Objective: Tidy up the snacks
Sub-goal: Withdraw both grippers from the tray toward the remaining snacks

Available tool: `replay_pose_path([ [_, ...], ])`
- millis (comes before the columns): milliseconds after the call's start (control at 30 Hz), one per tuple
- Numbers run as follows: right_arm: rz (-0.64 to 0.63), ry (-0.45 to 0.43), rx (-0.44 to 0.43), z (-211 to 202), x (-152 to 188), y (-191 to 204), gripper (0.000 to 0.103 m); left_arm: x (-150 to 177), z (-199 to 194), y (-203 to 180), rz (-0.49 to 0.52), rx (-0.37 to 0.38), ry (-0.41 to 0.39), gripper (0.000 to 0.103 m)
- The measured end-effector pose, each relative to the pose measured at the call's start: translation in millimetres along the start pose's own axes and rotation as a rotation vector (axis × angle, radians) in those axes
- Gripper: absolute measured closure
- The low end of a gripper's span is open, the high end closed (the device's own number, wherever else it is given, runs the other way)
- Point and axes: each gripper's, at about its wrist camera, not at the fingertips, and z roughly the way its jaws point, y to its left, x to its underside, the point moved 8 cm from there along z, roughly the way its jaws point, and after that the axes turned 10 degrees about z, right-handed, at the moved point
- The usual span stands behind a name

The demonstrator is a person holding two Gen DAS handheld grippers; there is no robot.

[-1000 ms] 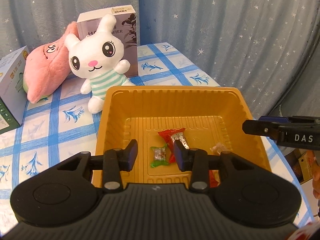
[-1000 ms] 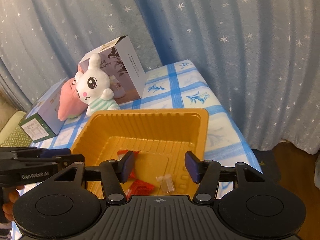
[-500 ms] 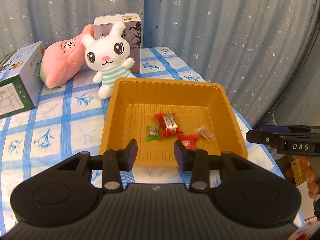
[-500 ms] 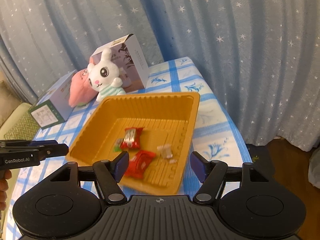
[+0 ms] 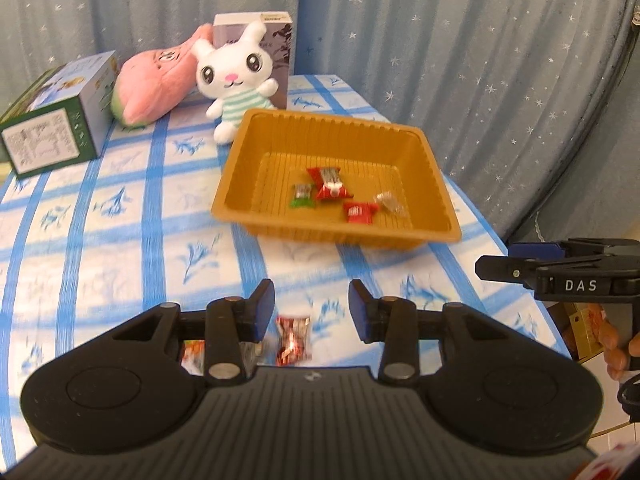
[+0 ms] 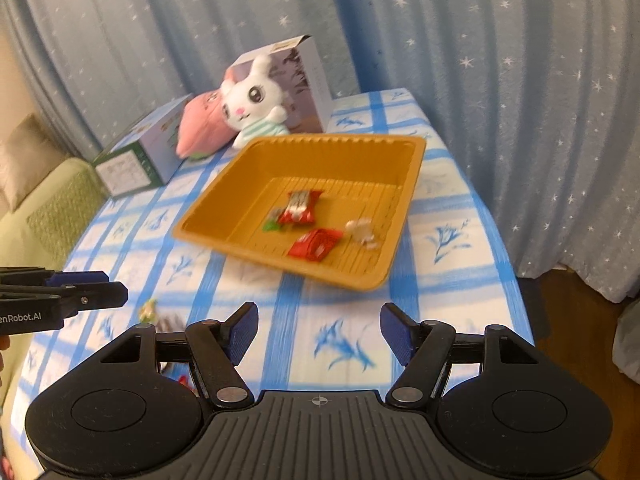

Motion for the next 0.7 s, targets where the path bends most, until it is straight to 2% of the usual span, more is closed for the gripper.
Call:
replay_pose_path([
  [400, -0.104, 0.074, -0.051, -14.0, 52.7, 23.8, 0.035, 54.9, -30.9, 1.1, -0.050, -0.051, 0.033, 0.066],
  [700, -0.198, 0.121, -0.097, -9.0, 86.9, 48.4, 0.035, 92.0, -43.4, 6.2, -0.101, -0.080, 0.067, 0.066],
])
